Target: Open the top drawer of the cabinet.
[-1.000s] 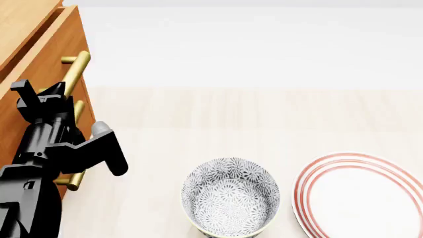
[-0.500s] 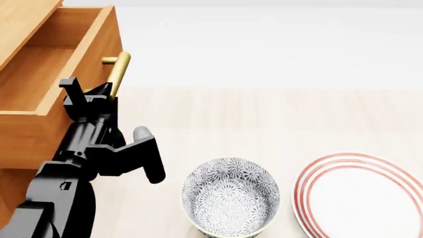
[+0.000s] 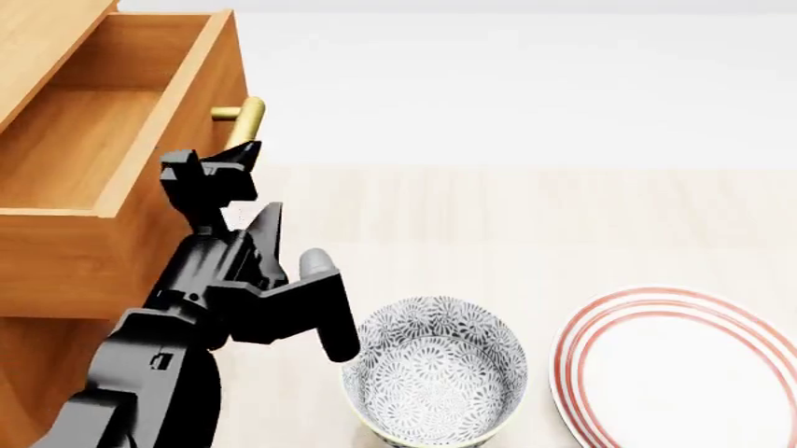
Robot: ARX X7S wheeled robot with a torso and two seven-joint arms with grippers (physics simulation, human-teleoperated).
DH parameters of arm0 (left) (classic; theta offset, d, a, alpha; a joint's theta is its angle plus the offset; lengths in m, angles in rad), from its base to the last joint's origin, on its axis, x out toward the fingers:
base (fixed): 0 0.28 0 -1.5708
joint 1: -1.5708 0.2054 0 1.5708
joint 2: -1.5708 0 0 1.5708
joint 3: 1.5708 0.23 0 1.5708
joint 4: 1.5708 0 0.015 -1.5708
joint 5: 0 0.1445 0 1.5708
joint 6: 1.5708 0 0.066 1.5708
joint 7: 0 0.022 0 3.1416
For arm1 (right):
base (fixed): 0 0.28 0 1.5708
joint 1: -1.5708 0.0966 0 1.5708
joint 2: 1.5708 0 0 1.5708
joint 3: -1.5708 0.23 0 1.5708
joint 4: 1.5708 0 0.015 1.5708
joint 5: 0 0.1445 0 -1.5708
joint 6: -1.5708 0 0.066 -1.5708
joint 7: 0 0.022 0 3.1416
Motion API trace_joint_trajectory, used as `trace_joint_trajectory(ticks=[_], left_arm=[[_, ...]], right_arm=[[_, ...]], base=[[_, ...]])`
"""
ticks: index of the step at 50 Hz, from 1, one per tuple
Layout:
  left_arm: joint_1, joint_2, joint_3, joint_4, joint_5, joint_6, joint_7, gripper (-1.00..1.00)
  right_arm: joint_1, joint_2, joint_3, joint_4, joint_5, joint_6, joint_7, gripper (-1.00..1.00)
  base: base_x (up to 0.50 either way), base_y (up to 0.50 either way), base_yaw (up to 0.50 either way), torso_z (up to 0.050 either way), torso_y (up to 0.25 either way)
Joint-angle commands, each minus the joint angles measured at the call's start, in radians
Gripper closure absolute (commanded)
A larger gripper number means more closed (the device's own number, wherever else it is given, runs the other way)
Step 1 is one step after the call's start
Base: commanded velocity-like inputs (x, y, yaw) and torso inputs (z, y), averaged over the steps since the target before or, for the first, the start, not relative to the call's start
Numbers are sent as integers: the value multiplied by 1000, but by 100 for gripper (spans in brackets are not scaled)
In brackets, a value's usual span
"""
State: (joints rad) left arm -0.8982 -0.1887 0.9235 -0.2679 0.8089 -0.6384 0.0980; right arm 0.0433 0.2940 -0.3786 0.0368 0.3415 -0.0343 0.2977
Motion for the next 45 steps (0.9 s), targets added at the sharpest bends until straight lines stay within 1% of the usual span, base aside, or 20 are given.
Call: trace_joint_trajectory(ticks=[1, 6, 9, 12, 20, 23, 25, 27, 29, 35, 45], left_arm=[[35, 44, -25, 131, -24, 5, 39, -100], [78, 66, -77, 293, -80, -7, 63, -100], [87, 78, -76, 359, -73, -33, 84, -100], [97, 92, -87, 397, -93, -45, 99, -100], [97, 122, -112, 463, -98, -87, 90, -100], [85, 162, -160, 517, -116, -151, 102, -100], [76, 181, -196, 532, -148, -189, 90, -100], [53, 185, -218, 539, -201, -237, 57, -100], [29, 180, -241, 519, -253, -251, 40, -100], [-12, 175, -278, 510, -293, -280, 4, -100], [-98, 156, -304, 500, -329, -313, -13, -100]], right_arm=[[3, -16, 16, 8, -12, -1, -23, -100], [5, -16, 15, 6, -10, 2, -20, -100], [6, -15, 14, 3, -9, 5, -18, -100], [4, -13, 14, 1, -8, 5, -16, -100], [6, -14, 12, 6, -6, 1, -16, -100], [6, -11, 12, -3, -5, 8, -12, -100], [6, -12, 11, 4, -5, 3, -13, -100], [5, -11, 9, 2, -5, 4, -12, -100], [5, -10, 7, 0, -5, 7, -12, -100], [6, -10, 3, 3, -5, 8, -12, -100], [5, -6, -2, 0, -3, 9, -12, -100]], base=[[0, 0, 0, 0, 0], [0, 0, 0, 0, 0], [0, 0, 0, 0, 0], [0, 0, 0, 0, 0], [0, 0, 0, 0, 0], [0, 0, 0, 0, 0], [0, 0, 0, 0, 0], [0, 0, 0, 0, 0], [0, 0, 0, 0, 0], [0, 0, 0, 0, 0], [0, 0, 0, 0, 0]])
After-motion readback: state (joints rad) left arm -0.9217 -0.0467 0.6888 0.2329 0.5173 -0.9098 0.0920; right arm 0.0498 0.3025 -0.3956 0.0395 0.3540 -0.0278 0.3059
